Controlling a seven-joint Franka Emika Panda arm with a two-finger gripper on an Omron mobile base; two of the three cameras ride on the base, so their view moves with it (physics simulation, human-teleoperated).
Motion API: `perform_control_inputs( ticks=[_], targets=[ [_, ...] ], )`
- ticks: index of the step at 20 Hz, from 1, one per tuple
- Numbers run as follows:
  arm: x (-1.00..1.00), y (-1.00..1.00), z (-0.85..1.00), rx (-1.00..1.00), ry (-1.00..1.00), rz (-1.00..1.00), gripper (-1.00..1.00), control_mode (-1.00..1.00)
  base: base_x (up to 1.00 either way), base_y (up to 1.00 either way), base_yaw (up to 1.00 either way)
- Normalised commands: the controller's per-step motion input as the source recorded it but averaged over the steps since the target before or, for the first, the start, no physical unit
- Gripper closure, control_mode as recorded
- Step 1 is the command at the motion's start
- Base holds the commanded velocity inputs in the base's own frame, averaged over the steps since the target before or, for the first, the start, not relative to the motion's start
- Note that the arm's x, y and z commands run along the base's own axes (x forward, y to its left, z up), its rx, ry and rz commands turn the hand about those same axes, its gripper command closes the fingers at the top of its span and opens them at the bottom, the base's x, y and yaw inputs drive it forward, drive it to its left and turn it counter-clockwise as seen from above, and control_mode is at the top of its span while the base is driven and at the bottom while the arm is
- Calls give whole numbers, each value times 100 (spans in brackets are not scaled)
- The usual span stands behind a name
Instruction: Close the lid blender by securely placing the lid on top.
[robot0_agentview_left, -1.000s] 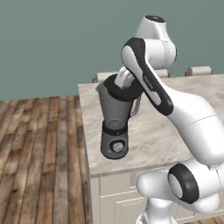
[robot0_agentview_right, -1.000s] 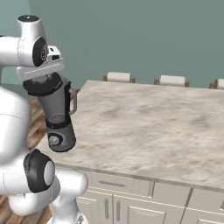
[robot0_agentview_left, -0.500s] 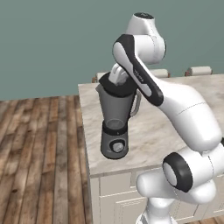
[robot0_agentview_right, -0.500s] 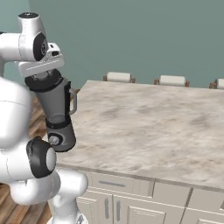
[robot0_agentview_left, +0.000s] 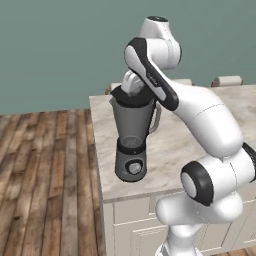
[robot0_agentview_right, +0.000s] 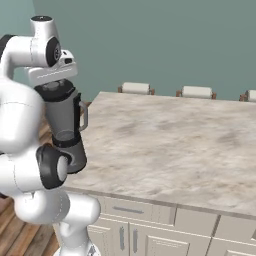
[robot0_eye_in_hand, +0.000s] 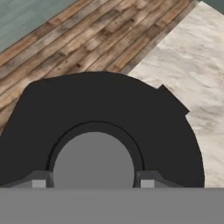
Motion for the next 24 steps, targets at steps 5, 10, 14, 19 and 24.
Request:
perform_control_inputs(
  ticks=[5,10,14,19,24],
  targets=[
    [25,12,0,0,13,0,100,-100,0,0,0],
    [6,2,-3,0,6,0,100,-100,0,0,0],
    [1,0,-4,-1,1,0,100,-100,0,0,0],
    [-3,-7,-5,-9,-3,2,100,-100,0,0,0],
    [-8,-3,-7,-8,-13,4,100,-100,0,0,0]
  ],
)
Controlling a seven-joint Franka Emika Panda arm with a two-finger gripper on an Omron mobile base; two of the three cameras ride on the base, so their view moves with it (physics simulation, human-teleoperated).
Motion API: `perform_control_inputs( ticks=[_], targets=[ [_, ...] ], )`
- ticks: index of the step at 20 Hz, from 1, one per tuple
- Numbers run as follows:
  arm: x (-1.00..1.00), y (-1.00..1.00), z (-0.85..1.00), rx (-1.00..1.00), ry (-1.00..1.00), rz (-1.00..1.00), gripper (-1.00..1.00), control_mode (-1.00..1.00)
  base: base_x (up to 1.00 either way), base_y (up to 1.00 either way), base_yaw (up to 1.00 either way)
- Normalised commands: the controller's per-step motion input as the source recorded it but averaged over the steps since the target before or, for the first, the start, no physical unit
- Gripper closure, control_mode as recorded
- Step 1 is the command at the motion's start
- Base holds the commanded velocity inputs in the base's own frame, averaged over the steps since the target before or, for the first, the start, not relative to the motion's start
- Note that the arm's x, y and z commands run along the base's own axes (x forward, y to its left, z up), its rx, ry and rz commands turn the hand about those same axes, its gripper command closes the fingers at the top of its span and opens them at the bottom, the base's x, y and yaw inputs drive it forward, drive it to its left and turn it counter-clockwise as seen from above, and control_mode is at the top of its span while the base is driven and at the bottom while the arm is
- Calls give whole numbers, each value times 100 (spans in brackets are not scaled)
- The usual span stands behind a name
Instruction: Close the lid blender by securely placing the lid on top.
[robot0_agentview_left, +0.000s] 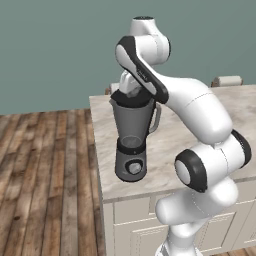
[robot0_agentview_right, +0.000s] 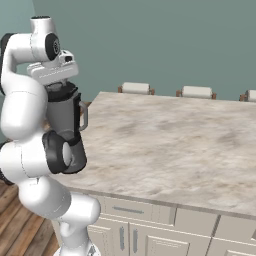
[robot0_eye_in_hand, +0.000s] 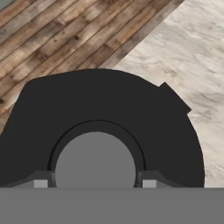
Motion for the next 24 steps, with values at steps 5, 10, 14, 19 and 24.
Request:
perform_control_inputs(
  ticks=[5,10,14,19,24],
  targets=[
    [0,-3,-12,-4,-3,6,100,-100,0,0,0],
    [0,0,-19,0,0,5,100,-100,0,0,0],
    [0,0,-10,0,0,3,100,-100,0,0,0],
    [0,0,-7,0,4,2,100,-100,0,0,0],
    [-1,0,-10,0,0,1,-100,-100,0,0,0]
  ],
)
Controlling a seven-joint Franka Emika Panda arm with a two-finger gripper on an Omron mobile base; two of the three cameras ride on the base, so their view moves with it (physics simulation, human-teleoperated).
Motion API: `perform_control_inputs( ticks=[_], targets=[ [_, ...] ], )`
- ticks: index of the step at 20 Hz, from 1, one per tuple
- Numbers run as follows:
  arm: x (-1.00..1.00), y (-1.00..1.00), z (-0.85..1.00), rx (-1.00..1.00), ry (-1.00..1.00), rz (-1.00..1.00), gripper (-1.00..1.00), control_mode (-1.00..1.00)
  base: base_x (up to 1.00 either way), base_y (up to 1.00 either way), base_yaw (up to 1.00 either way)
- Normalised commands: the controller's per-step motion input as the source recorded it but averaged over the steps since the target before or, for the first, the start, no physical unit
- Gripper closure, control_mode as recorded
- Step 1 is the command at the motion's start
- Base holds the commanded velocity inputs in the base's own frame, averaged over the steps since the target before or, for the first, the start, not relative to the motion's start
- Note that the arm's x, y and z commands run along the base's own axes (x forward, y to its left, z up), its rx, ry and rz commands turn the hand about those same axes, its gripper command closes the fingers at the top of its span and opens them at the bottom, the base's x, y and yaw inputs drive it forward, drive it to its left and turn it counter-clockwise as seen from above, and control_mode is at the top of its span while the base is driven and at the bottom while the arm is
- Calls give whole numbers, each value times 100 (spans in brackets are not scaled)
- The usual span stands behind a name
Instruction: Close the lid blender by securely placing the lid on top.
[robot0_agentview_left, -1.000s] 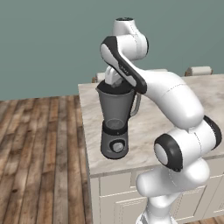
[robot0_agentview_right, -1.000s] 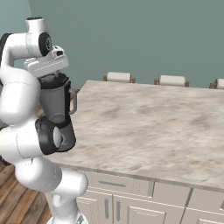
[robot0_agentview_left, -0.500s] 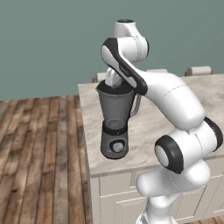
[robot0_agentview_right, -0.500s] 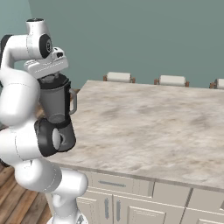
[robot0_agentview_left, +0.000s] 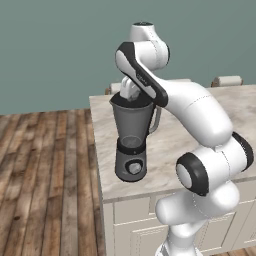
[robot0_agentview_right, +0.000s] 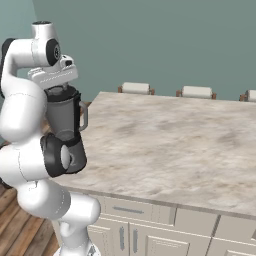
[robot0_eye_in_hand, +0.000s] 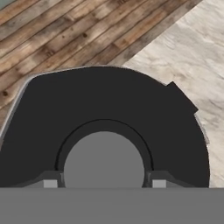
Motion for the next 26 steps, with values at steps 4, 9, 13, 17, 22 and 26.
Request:
perform_control_inputs(
  ticks=[4,9,13,17,22,26],
  targets=[
    [0,0,-1,3,-6,1,-100,-100,0,0,0],
    [-2,0,0,1,-16,1,-100,-100,0,0,0],
    [-7,0,4,0,-17,3,-100,-100,0,0,0],
    [-33,0,25,0,-19,4,-100,-100,0,0,0],
    [-68,-11,30,2,-17,1,-100,-100,0,0,0],
    [-93,-37,32,11,-9,0,-100,-100,0,0,0]
  ],
)
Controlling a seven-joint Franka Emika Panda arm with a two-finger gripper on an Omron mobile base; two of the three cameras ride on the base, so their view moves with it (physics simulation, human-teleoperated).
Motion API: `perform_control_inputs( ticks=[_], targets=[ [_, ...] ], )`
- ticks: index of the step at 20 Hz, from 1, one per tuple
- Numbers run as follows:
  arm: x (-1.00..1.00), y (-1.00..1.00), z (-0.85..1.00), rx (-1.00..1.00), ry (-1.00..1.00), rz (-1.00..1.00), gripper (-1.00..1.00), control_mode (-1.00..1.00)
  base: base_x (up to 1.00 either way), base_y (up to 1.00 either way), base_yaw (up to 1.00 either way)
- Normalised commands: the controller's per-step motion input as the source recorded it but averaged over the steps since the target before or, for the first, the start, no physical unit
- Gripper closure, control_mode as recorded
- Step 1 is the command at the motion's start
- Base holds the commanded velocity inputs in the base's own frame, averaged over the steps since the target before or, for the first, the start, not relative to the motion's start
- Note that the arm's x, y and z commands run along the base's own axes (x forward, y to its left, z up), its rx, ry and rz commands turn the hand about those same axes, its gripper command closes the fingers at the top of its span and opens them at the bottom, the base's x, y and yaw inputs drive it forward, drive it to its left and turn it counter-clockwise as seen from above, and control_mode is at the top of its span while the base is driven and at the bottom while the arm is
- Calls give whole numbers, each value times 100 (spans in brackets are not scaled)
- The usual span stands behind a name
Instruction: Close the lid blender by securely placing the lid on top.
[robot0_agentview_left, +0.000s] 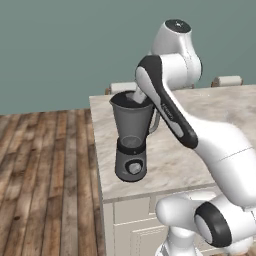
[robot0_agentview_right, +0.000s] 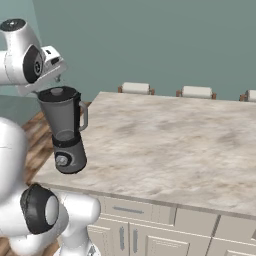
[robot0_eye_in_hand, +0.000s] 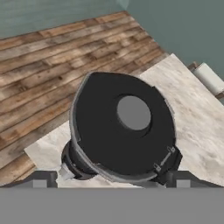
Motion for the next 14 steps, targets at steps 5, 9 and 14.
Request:
perform_control_inputs(
  ticks=[5,9,14],
  targets=[
    [-84,-61,5,13,-5,0,-100,-100,0,0,0],
    [-69,-82,-8,12,-10,0,-100,-100,0,0,0],
    [-56,-75,-14,9,-12,0,-100,-100,0,0,0]
  ],
)
